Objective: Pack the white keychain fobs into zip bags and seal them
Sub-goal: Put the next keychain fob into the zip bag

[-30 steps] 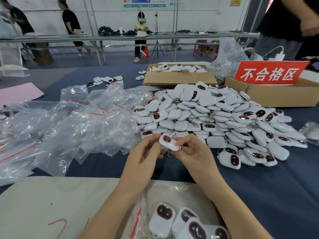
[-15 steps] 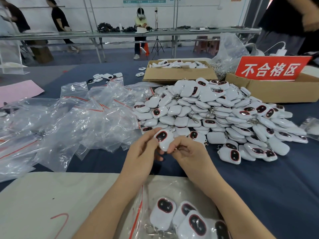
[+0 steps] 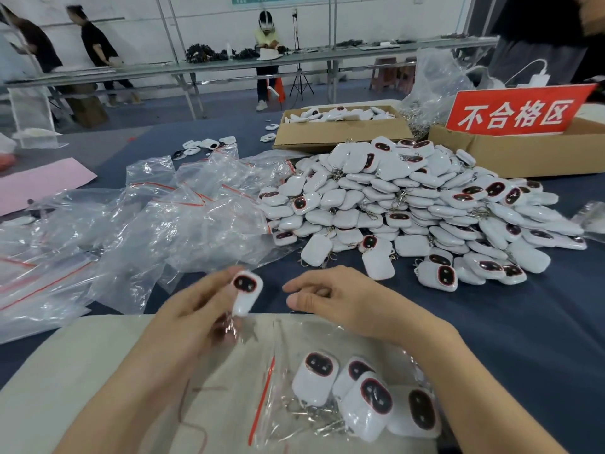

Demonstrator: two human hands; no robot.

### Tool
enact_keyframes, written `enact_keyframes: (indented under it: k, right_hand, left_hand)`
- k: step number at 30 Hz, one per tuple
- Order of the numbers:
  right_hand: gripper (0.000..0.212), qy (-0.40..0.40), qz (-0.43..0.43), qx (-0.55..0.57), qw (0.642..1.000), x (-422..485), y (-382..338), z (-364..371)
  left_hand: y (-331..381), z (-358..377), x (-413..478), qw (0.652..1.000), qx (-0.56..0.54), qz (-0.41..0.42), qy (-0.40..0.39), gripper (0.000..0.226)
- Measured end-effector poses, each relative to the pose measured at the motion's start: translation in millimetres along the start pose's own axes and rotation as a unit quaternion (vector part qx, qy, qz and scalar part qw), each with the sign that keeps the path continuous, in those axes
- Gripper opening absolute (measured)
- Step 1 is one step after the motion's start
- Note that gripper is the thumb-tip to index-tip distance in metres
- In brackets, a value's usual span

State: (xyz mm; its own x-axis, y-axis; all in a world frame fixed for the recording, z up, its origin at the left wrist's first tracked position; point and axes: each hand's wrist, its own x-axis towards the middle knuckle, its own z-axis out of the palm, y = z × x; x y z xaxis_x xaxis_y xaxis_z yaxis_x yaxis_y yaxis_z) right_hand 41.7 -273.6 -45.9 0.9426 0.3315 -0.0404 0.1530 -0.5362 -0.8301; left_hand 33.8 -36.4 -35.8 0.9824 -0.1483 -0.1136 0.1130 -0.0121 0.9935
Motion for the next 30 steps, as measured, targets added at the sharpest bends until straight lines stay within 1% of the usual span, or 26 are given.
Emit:
enact_keyframes:
  k: [1,3,6,8,11,13,15,19,21,24,26,28,30]
  right_hand:
    - [0.032,-0.003,-0.001,-0.004,1.000,0,-1,1]
    - [0.029,-0.006,-0.006,-0.005,1.000,-1,-3,2]
    - [0.018,-0.003,-0.032,-0.018,0.999,-5,-7,3]
    - [0.012,-0.007,-0.043,-0.023,0.999,-7,-11,5]
    - [0.015,-0.016,-0.037,-0.033,0.999,-8,-14,6]
    - [0.017,-0.025,-0.028,-0.032,0.999,-8,-15,5]
    - [0.016,-0.039,-0.018,-0.031,0.999,-9,-15,4]
    - [0.006,-0.028,-0.026,-0.019,0.999,-8,-19,6]
    - [0.010,-0.020,-0.038,0.005,0.999,-5,-21,8]
    - [0.009,-0.002,-0.044,0.072,0.996,-3,-23,9]
    - [0.008,0.002,-0.049,0.097,0.994,-2,-24,9]
    - [0.009,0.009,-0.055,0.116,0.992,-2,-24,9]
    - [0.012,0.022,-0.059,0.129,0.990,-3,-24,7]
  left_hand:
    - [-1,-6,-14,0.999,0.014,-0.025,-0.019,0.031]
    - [-4,-14,-34,0.997,0.020,-0.068,-0.028,0.035]
    - [-2,-16,-48,0.993,0.056,-0.091,-0.051,0.035]
    - [4,-12,-52,0.987,0.098,-0.088,-0.095,0.029]
    - [9,-5,-51,0.979,0.117,-0.104,-0.132,0.018]
    - [11,1,-50,0.978,0.122,-0.108,-0.129,0.015]
    - [13,4,-48,0.980,0.130,-0.092,-0.116,0.019]
    - [17,10,-42,0.979,0.158,-0.047,-0.123,0.017]
    - [20,13,-40,0.975,0.179,-0.036,-0.127,0.018]
    - [30,14,-37,0.964,0.216,-0.033,-0.149,0.013]
    - [35,15,-35,0.960,0.227,-0.039,-0.161,0.015]
    - [38,22,-36,0.962,0.216,-0.045,-0.159,0.018]
    - [37,30,-37,0.972,0.173,-0.063,-0.144,0.020]
